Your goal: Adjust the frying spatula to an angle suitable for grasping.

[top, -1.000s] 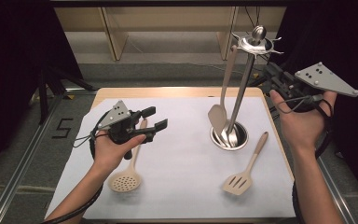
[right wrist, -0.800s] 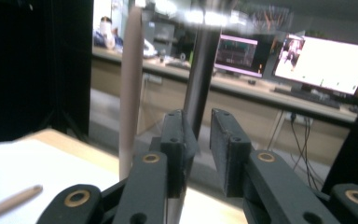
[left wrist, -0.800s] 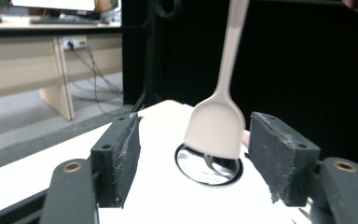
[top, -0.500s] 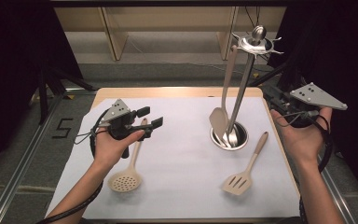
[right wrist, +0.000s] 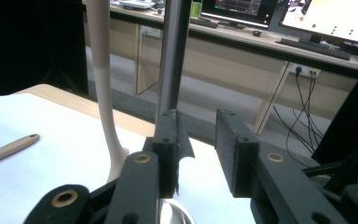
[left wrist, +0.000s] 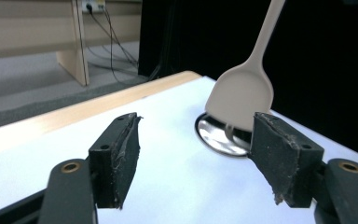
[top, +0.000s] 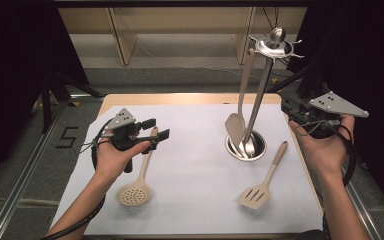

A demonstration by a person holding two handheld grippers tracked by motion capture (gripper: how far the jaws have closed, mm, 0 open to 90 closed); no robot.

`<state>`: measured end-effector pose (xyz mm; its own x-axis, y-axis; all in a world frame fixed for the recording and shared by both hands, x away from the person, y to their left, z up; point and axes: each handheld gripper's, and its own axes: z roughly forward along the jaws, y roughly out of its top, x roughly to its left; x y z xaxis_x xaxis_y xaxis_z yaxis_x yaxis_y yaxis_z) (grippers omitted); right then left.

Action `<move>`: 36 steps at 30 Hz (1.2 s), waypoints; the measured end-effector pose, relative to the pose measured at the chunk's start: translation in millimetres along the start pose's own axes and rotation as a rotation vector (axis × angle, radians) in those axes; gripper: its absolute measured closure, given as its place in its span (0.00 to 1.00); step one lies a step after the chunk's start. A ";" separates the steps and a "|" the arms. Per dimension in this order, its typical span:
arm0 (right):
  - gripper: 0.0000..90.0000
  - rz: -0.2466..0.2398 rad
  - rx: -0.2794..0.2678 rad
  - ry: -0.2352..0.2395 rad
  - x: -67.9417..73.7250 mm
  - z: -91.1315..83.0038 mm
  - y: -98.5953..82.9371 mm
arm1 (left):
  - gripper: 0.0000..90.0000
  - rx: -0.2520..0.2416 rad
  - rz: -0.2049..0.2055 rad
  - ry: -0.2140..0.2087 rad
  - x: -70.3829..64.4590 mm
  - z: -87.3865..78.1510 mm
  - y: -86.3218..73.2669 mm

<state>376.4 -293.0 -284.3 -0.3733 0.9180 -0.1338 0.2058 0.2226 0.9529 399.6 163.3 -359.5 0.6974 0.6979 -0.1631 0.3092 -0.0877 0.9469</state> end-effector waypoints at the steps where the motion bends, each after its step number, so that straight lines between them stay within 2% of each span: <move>1: 0.79 -0.009 -0.004 -0.007 -1.3 0.8 -1.0 | 0.36 0.007 -0.004 0.008 1.4 -0.4 -0.3; 2: 0.79 0.022 0.004 -0.006 0.2 1.5 -2.9 | 0.38 0.017 -0.001 0.009 3.9 -0.3 -1.0; 3: 0.79 -0.001 0.004 0.000 -2.8 3.1 -4.6 | 0.40 0.025 0.002 0.016 5.0 -0.4 -1.4; 5: 0.79 0.018 0.023 0.019 -2.6 3.4 -7.4 | 0.45 0.049 0.013 0.047 9.0 0.2 -3.3; 6: 0.79 -0.002 0.021 0.012 -4.1 3.5 -8.3 | 0.48 0.063 0.022 0.060 11.8 0.7 -5.1; 7: 0.79 0.017 0.037 0.017 -3.7 2.6 -9.3 | 0.54 0.076 0.021 0.080 14.0 1.0 -7.3; 8: 0.80 0.011 0.038 0.020 -4.9 2.1 -10.0 | 0.59 0.104 0.024 0.103 17.8 1.4 -9.9; 10: 0.80 0.025 0.045 0.016 -5.3 0.9 -11.9 | 0.71 0.141 0.013 0.123 23.5 2.5 -13.8; 11: 0.80 0.022 0.042 0.010 -6.3 0.9 -13.2 | 0.74 0.163 0.004 0.135 27.7 3.2 -16.5; 12: 0.80 0.042 0.053 0.007 -5.8 0.2 -14.9 | 0.77 0.176 -0.003 0.140 30.0 4.0 -18.1; 13: 0.80 0.022 0.053 0.012 -8.5 0.6 -15.7 | 0.79 0.197 -0.011 0.149 32.4 4.5 -20.1; 14: 0.80 0.039 0.061 0.000 -8.1 -0.3 -16.7 | 0.82 0.210 -0.017 0.153 35.7 5.3 -22.7; 15: 0.80 0.023 0.055 -0.011 -10.3 0.0 -17.7 | 0.83 0.230 -0.018 0.164 37.8 4.8 -24.3; 16: 0.80 0.045 0.073 -0.008 -9.3 -1.2 -18.1 | 0.83 0.248 -0.020 0.160 40.2 4.1 -25.6; 18: 0.81 0.033 0.085 -0.002 -10.8 -1.4 -19.3 | 0.84 0.250 -0.038 0.174 43.8 2.9 -28.8; 19: 0.81 0.044 0.100 -0.004 -10.0 -1.6 -20.9 | 0.84 0.265 -0.030 0.177 45.4 1.3 -28.9; 20: 0.81 0.042 0.111 0.003 -10.9 -0.8 -22.1 | 0.83 0.242 -0.050 0.181 45.3 1.9 -30.3; 22: 0.81 0.046 0.136 0.011 -12.7 1.8 -27.4 | 0.82 0.236 -0.055 0.184 46.2 0.8 -30.9; 24: 0.81 0.073 0.180 0.008 -13.4 4.1 -34.0 | 0.81 0.240 -0.056 0.186 46.5 -0.1 -30.8; 25: 0.81 0.066 0.185 0.003 -15.1 6.1 -37.5 | 0.81 0.256 -0.051 0.183 47.6 -1.3 -30.4; 26: 0.81 0.085 0.224 0.013 -15.7 6.1 -39.8 | 0.80 0.264 -0.036 0.188 48.4 -2.0 -30.2; 27: 0.81 0.102 0.240 0.011 -15.9 6.7 -42.3 | 0.80 0.257 -0.052 0.189 48.3 -0.9 -30.8; 29: 0.81 0.085 0.245 0.005 -18.9 8.3 -47.6 | 0.78 0.253 -0.062 0.195 48.9 0.3 -32.7; 31: 0.80 0.117 0.286 0.014 -19.8 7.6 -50.2 | 0.76 0.279 -0.052 0.191 50.7 0.0 -34.3; 33: 0.80 0.138 0.308 0.009 -21.6 9.3 -55.5 | 0.74 0.267 -0.071 0.191 49.7 1.7 -36.2; 34: 0.80 0.157 0.333 0.013 -22.2 10.5 -58.6 | 0.73 0.283 -0.060 0.190 50.1 0.5 -36.1; 35: 0.83 0.156 0.368 0.017 -23.5 11.1 -61.9 | 0.72 0.265 -0.073 0.191 49.1 1.7 -36.5; 36: 0.92 0.157 0.396 0.046 -23.4 14.0 -67.9 | 0.71 0.267 -0.071 0.193 48.9 1.4 -36.1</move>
<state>383.8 -325.0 -349.7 -0.3476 0.9373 0.0256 0.5914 0.1979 0.7817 423.5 199.6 -402.1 0.5402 0.8287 -0.1464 0.5289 -0.1990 0.8250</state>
